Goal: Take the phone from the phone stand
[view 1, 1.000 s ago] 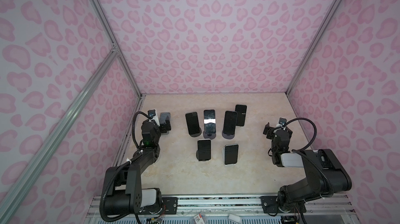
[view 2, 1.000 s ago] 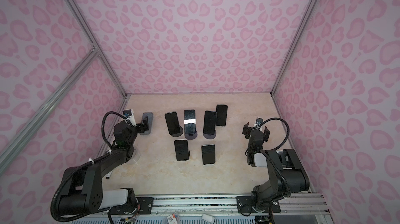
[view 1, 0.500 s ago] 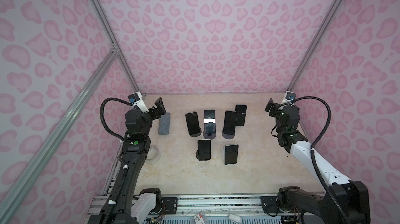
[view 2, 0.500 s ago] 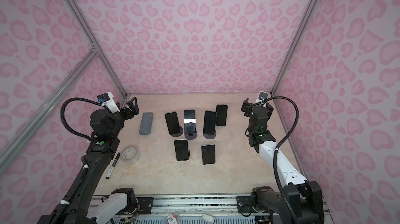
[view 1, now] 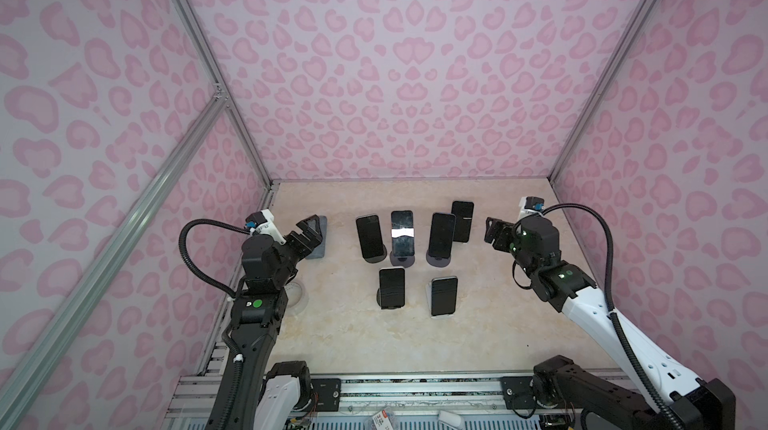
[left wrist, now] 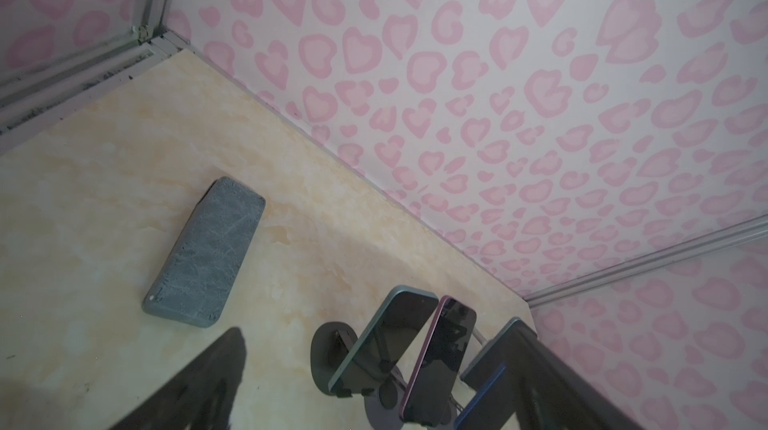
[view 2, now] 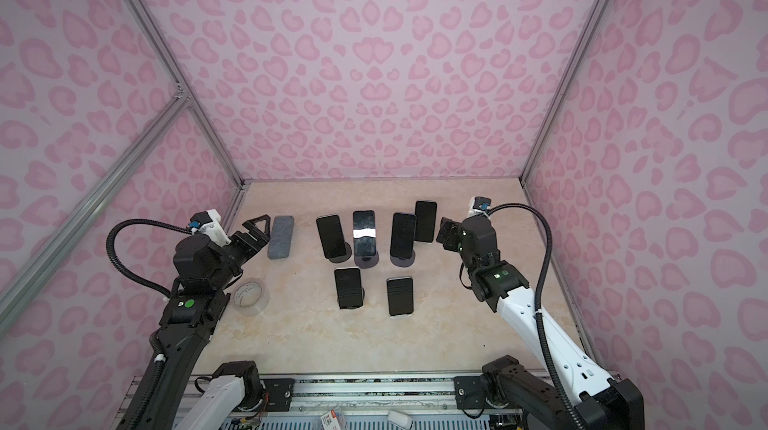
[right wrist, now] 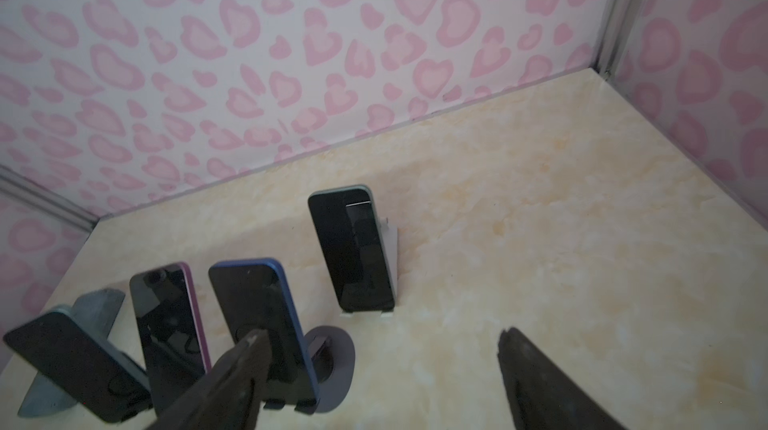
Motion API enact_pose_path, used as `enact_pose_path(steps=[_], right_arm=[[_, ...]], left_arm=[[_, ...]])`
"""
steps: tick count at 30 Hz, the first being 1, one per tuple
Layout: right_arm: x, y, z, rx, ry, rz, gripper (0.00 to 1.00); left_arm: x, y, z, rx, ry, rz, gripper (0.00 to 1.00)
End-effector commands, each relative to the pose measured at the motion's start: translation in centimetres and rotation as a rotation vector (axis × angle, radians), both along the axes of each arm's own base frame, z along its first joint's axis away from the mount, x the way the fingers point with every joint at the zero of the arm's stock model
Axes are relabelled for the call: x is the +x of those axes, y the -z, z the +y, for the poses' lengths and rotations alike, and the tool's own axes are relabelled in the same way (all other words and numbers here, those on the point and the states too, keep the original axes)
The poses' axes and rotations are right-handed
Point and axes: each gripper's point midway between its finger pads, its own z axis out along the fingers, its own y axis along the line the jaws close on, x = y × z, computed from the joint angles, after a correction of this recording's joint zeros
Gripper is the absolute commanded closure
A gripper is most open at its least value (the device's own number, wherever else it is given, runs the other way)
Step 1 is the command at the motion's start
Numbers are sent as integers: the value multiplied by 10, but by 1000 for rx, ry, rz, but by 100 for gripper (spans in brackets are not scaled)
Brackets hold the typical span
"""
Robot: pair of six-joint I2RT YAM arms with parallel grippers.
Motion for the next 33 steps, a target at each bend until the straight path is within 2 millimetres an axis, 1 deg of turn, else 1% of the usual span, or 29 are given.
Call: enact_pose_path(steps=[1,5,10,13,15,17,19,21,28,33], right_arm=[[-18,17,-1,-83,22,90,8],[-32,14,19,-93,-19,108,6],[-47,14,49,-81,-59,128,6],[-58,16,72,-61,-99,134,6],[-66,19,86,-63,-119,139,6],[-73,21,93,-67,-119,145,4],[-80,20,101,-61,-128,134,1],[-85,23,108,-56,-135,131,1],[-93,47,121,-55,-176,192,1],[-99,60,128,-41,-187,234,1]], left_arm=[[-11,9,-15,-28,82,25,1],[-17,15,-21,-41,110,37,2],[-17,27,-28,-48,131,74,3],[-16,37,-37,-94,163,120,6],[-17,44,-47,-130,201,150,8],[-18,49,-56,-134,239,167,9],[-20,54,-60,-122,254,182,10],[-22,58,-60,-119,252,191,9],[-27,59,-59,-105,248,183,8],[-28,66,-60,-107,255,203,8]])
